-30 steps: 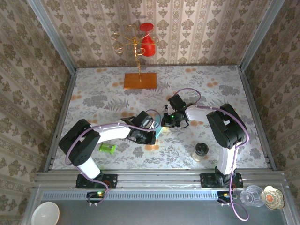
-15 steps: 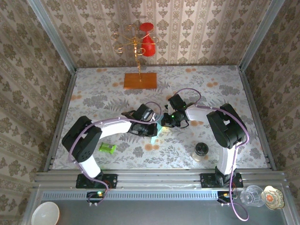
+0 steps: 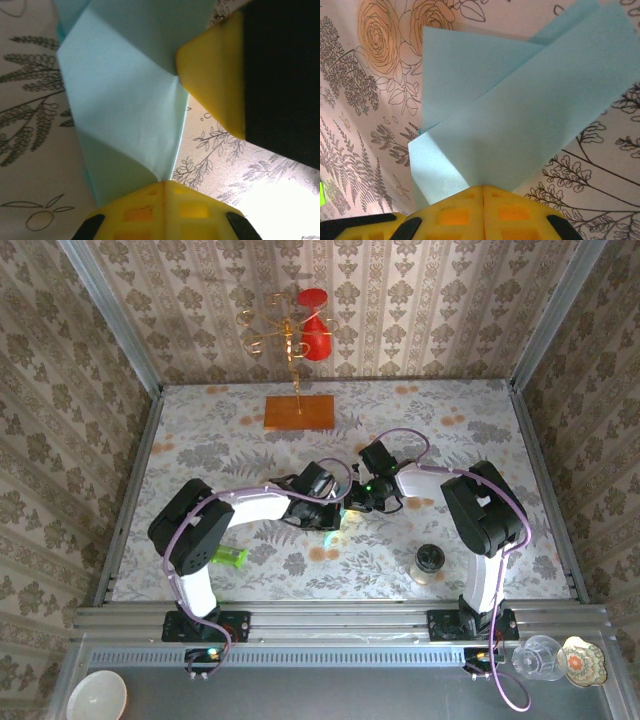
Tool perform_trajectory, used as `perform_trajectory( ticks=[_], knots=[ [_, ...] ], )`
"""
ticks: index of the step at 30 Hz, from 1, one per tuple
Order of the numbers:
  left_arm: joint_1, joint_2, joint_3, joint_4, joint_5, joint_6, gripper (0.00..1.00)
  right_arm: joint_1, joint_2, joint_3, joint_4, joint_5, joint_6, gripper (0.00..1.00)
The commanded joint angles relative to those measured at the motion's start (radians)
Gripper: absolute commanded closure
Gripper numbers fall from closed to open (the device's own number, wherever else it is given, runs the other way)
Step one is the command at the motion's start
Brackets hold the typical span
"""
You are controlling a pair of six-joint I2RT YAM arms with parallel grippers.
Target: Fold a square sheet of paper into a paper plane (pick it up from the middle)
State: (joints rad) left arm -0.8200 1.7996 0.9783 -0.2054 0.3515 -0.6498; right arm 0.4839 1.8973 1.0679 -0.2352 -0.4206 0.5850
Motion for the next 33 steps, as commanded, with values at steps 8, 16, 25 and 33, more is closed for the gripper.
perform_trajectory(
  ticks=[8, 16, 25, 33],
  knots=[
    [-0.059, -0.100, -0.133, -0.133, 0.001, 0.016, 1.00, -0.022, 0.071, -0.023, -0.059, 0.130, 0.033, 0.92],
    [-0.076, -0.132, -0.159, -0.142, -0.006, 0.001, 1.00, -0.023, 0.072, -0.023, -0.057, 0.134, 0.038, 0.92],
    [-0.098, -0.142, -0.135, -0.190, -0.025, 0.012, 1.00, -0.024, 0.069, -0.032, -0.052, 0.134, 0.041, 0.91],
    [-0.100, -0.114, -0.134, -0.199, -0.040, 0.009, 1.00, -0.024, 0.068, -0.034, -0.047, 0.130, 0.042, 0.91]
  ],
)
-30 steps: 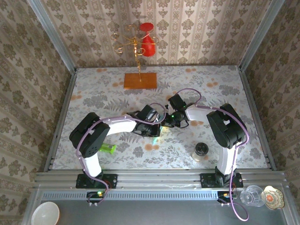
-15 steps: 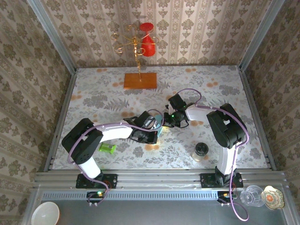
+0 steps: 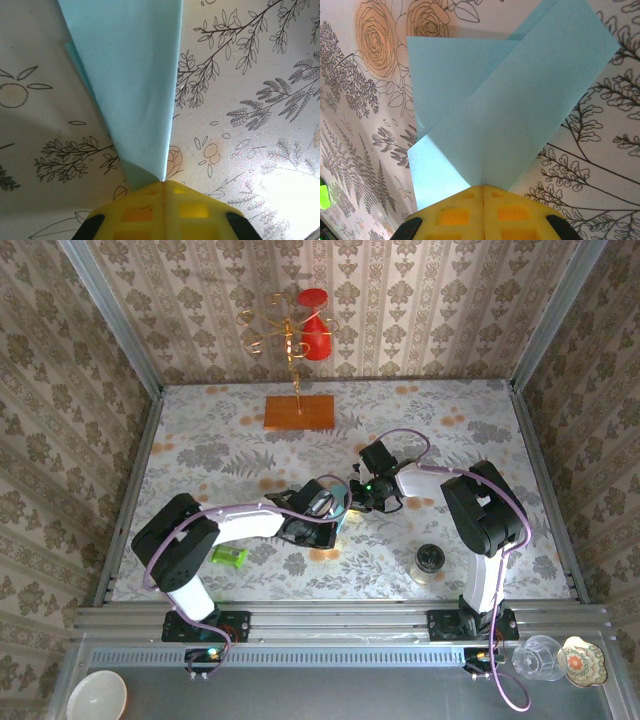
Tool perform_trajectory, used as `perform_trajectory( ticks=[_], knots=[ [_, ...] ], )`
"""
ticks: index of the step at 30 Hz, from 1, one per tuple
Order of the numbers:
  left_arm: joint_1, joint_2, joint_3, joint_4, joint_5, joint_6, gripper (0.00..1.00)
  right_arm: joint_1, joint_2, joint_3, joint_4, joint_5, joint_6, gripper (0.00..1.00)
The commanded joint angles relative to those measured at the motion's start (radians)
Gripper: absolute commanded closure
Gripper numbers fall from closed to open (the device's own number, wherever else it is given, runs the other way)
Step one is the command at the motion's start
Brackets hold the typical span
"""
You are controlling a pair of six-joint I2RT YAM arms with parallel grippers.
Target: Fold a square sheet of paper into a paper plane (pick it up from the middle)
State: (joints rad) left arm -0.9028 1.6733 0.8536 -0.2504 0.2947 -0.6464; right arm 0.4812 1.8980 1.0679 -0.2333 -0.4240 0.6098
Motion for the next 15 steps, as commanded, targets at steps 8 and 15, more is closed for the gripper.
perform_trajectory(
  ticks=[8, 15],
  knots=[
    [0.043, -0.103, 0.033, -0.001, 0.006, -0.001, 1.00, -0.021, 0.055, -0.038, -0.033, 0.107, 0.018, 0.91],
    [0.077, 0.016, 0.071, 0.042, 0.017, -0.015, 1.00, -0.023, 0.034, -0.048, -0.009, 0.081, 0.019, 0.91]
  ],
)
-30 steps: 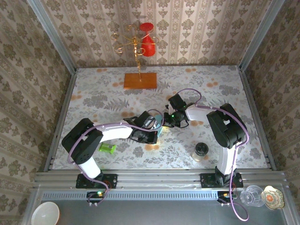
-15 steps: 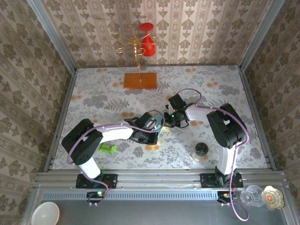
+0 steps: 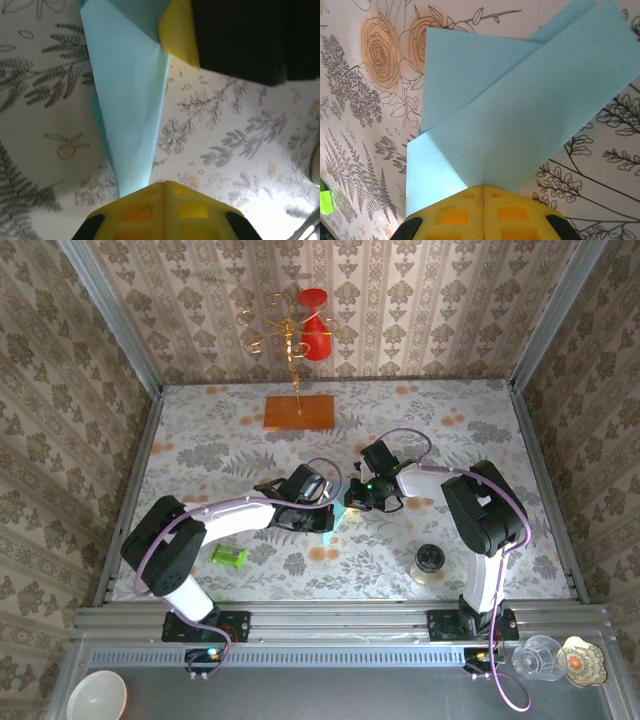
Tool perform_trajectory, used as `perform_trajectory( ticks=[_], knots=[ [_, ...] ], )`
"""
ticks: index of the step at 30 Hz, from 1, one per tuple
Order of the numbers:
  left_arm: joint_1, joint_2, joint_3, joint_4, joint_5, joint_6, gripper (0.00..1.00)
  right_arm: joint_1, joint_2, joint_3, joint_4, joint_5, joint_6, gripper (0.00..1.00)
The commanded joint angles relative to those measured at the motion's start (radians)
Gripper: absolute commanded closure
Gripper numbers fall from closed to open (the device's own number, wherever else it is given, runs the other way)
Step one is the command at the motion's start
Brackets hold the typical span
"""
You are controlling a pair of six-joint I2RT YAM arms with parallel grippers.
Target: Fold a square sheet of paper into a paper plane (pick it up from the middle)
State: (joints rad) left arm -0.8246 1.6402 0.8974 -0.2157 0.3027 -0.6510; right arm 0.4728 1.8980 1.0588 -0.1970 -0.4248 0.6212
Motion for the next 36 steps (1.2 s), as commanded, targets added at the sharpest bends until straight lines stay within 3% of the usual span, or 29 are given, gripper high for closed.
perform_trajectory(
  ticks=[1, 15, 21, 36],
  knots=[
    [-0.001, 0.066, 0.030, 0.006, 0.010, -0.014, 1.00, -0.014, 0.032, -0.039, -0.044, 0.079, 0.007, 0.91],
    [-0.001, 0.092, -0.029, -0.027, -0.022, -0.044, 1.00, 0.022, -0.121, -0.057, 0.050, -0.023, -0.035, 0.90],
    [0.001, 0.086, -0.032, -0.018, -0.020, -0.043, 1.00, 0.080, -0.086, -0.081, 0.100, -0.026, 0.016, 0.90],
    [0.005, 0.069, -0.092, 0.018, -0.004, -0.083, 1.00, 0.057, 0.025, -0.070, 0.111, -0.023, 0.018, 0.90]
  ],
)
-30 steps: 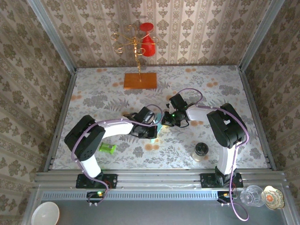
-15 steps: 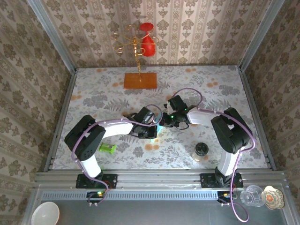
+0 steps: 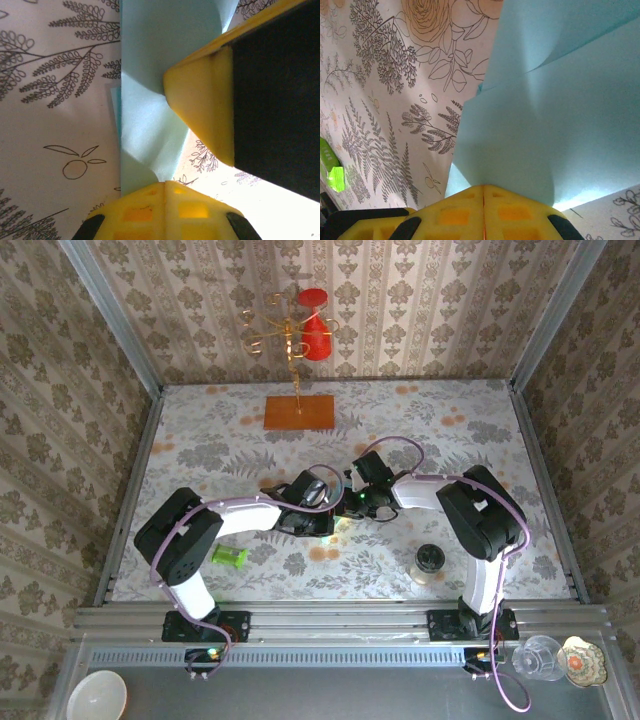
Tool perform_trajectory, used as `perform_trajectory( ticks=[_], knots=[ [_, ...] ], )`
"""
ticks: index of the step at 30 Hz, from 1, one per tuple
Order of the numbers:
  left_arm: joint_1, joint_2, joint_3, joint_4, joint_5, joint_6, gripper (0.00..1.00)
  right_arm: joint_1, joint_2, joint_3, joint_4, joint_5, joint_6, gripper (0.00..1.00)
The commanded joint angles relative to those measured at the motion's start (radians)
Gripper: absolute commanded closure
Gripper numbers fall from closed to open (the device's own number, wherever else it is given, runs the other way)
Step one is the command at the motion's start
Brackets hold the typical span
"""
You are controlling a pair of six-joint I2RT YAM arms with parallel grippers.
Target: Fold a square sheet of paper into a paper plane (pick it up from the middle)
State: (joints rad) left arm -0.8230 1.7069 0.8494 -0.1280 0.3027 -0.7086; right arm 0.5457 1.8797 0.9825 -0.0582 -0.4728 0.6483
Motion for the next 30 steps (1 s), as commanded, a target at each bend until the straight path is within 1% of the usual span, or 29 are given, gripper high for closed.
perform_trajectory(
  ticks=[1, 5, 11, 14, 18, 21, 25, 28, 30],
  knots=[
    [0.004, 0.002, -0.054, -0.070, -0.002, -0.030, 1.00, -0.027, 0.043, 0.005, -0.028, 0.026, -0.009, 0.90],
    [0.002, -0.004, -0.121, -0.048, 0.015, -0.051, 1.00, -0.093, 0.046, 0.010, -0.029, 0.037, -0.023, 0.90],
    [0.002, -0.042, -0.228, 0.015, 0.019, -0.106, 1.00, -0.225, 0.075, 0.075, -0.068, 0.071, -0.019, 0.89],
    [0.002, -0.054, -0.207, 0.009, 0.019, -0.088, 1.00, -0.264, 0.100, 0.117, -0.096, 0.073, -0.027, 0.88],
    [0.002, -0.061, -0.133, -0.012, 0.028, -0.050, 1.00, -0.275, 0.087, 0.138, -0.121, 0.085, -0.039, 0.87],
    [0.003, -0.073, -0.082, -0.015, 0.051, -0.036, 1.00, -0.284, 0.033, 0.119, -0.125, 0.118, -0.033, 0.86],
    [0.011, -0.126, -0.044, -0.016, 0.062, -0.029, 1.00, -0.288, -0.081, 0.082, -0.146, 0.199, -0.033, 0.78],
    [0.033, -0.207, -0.047, -0.008, 0.051, -0.043, 0.89, -0.283, -0.179, 0.052, -0.166, 0.242, -0.032, 0.70],
    [0.056, -0.277, -0.066, -0.003, 0.036, -0.056, 0.79, -0.268, -0.249, 0.026, -0.181, 0.278, -0.031, 0.64]
  ],
)
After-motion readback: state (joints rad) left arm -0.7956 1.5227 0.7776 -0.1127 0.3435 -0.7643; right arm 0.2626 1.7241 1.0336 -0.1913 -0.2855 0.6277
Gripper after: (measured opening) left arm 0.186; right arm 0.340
